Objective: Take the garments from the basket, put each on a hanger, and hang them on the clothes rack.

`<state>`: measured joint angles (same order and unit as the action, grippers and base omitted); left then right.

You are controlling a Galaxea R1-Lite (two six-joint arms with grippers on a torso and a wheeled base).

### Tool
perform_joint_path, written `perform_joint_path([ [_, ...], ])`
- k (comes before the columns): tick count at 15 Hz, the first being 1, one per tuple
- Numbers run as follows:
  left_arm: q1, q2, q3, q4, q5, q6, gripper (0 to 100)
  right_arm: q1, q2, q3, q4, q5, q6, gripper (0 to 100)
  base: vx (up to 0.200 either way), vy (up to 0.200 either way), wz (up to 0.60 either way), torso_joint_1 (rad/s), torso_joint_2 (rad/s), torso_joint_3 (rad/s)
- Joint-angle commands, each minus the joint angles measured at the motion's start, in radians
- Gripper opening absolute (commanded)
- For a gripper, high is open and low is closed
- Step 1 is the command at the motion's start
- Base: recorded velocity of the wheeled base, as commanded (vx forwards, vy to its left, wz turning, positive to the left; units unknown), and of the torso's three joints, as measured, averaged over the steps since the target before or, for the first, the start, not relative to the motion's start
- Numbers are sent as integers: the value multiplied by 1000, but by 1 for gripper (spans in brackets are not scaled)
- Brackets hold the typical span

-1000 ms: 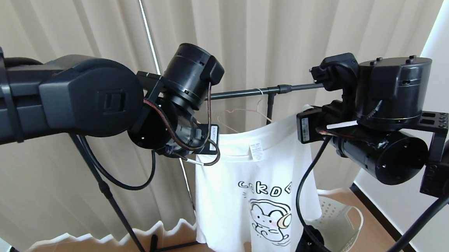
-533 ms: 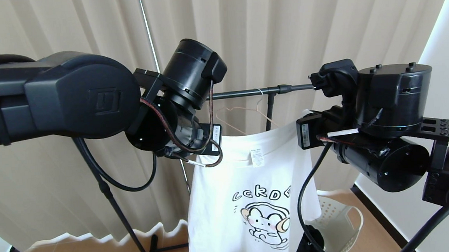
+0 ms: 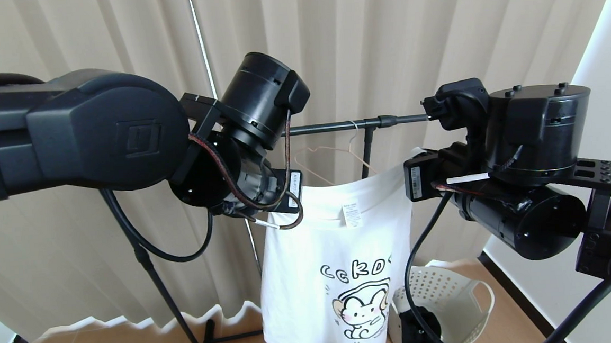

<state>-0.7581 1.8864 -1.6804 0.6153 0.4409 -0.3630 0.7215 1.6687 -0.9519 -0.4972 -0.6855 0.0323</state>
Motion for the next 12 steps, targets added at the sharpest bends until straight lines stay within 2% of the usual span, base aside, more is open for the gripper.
perform_joint_path([
  [1, -3, -3, 1, 0, 4, -1, 0, 1, -3, 1, 0, 0, 0, 0, 0, 0, 0, 0, 0, 0],
  [11, -18, -1, 15, 1, 7, -1, 0, 1, -6, 2, -1, 0, 0, 0, 0, 0, 0, 0, 0, 0],
  [12, -18, -3, 19, 0, 7, -1, 100, -1, -4, 2, -1, 0, 0, 0, 0, 0, 0, 0, 0, 0],
])
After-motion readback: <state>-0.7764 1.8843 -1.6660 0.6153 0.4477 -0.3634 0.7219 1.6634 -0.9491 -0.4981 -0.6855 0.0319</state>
